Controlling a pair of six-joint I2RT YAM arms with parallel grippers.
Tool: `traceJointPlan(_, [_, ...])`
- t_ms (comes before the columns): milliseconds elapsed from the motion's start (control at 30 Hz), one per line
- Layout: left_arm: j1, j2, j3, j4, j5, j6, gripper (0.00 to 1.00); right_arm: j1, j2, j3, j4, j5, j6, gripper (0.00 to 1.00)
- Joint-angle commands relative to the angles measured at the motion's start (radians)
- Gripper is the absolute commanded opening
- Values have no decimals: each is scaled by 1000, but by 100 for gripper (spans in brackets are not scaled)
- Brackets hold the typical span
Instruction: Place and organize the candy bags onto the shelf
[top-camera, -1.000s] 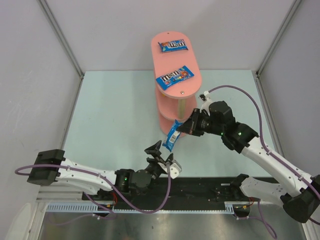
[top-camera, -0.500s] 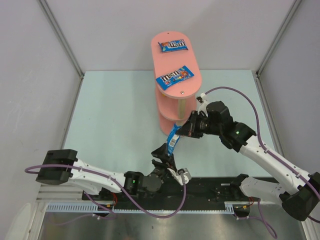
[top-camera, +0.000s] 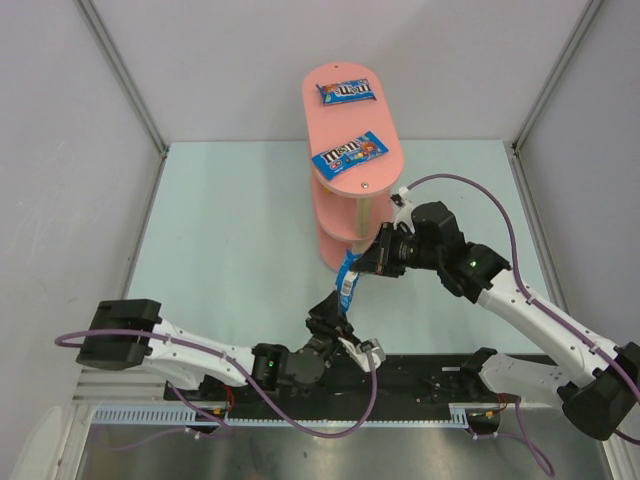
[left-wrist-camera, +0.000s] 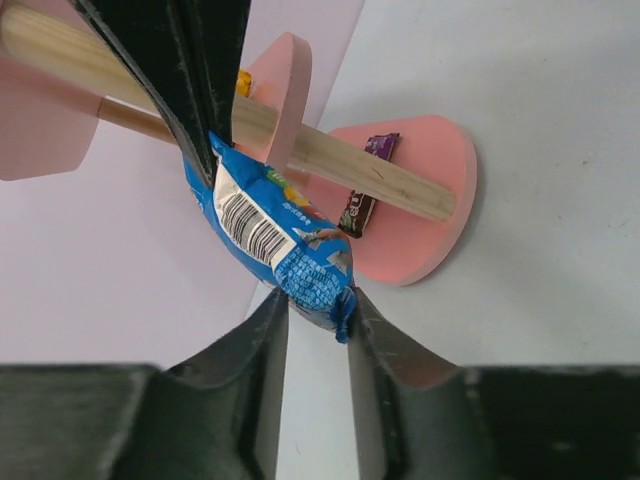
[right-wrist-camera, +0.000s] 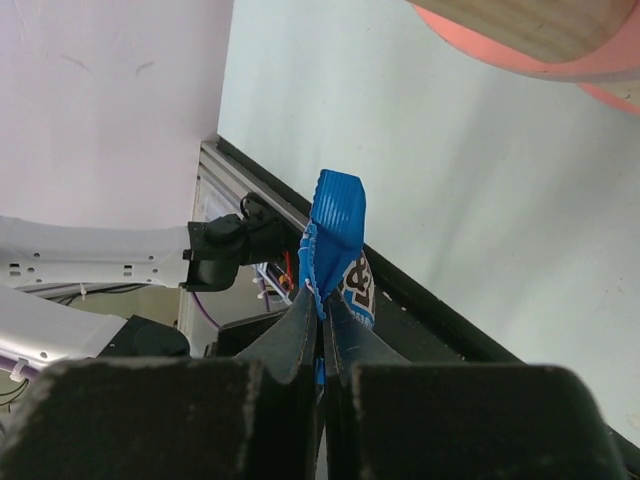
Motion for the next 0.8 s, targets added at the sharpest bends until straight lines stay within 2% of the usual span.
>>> traceJointPlan(0, [-3, 18, 46, 66, -23, 25, 27, 0, -20, 41, 27, -45, 5, 0])
traceJointPlan(100, [0, 25, 50, 69, -31, 15, 8, -3, -26, 41, 25, -52, -1, 0])
traceJointPlan(167, [1, 28, 52, 77, -40, 14, 0, -5, -29, 41, 21, -58, -6, 4])
traceJointPlan(233, [1, 21, 55, 88, -57, -8, 0, -6, -39, 41, 16, -58, -16, 19])
traceJointPlan(267, [1, 6, 59, 81, -65, -26, 0, -6, -43, 41, 13, -43, -21, 32])
traceJointPlan(300, [1, -7, 76, 36, -68, -90, 0, -8, -51, 41, 5, -30, -33, 52])
traceJointPlan(367, [0, -62, 105, -58, -50, -188, 0, -15, -89, 41, -1, 16, -45, 61])
traceJointPlan(400, [0, -82, 134, -152, -36, -295, 0, -20, -104, 41, -6, 30, -62, 67])
traceJointPlan(467, [0, -155, 167, -274, 28, -411, 0, -35, -152, 41, -6, 57, -79, 73])
traceJointPlan(500, [0, -186, 173, -302, 58, -505, 0, -53, -166, 41, -6, 60, -85, 76])
traceJointPlan(567, [0, -273, 165, -340, 143, -589, 0, -75, -201, 41, -4, 62, -116, 78])
traceJointPlan(633, [1, -332, 147, -347, 190, -702, 0, -109, -218, 40, -9, 50, -146, 80])
traceJointPlan(767, [17, -508, 37, -305, 395, -877, 0, -141, -247, 41, 2, 17, -199, 81])
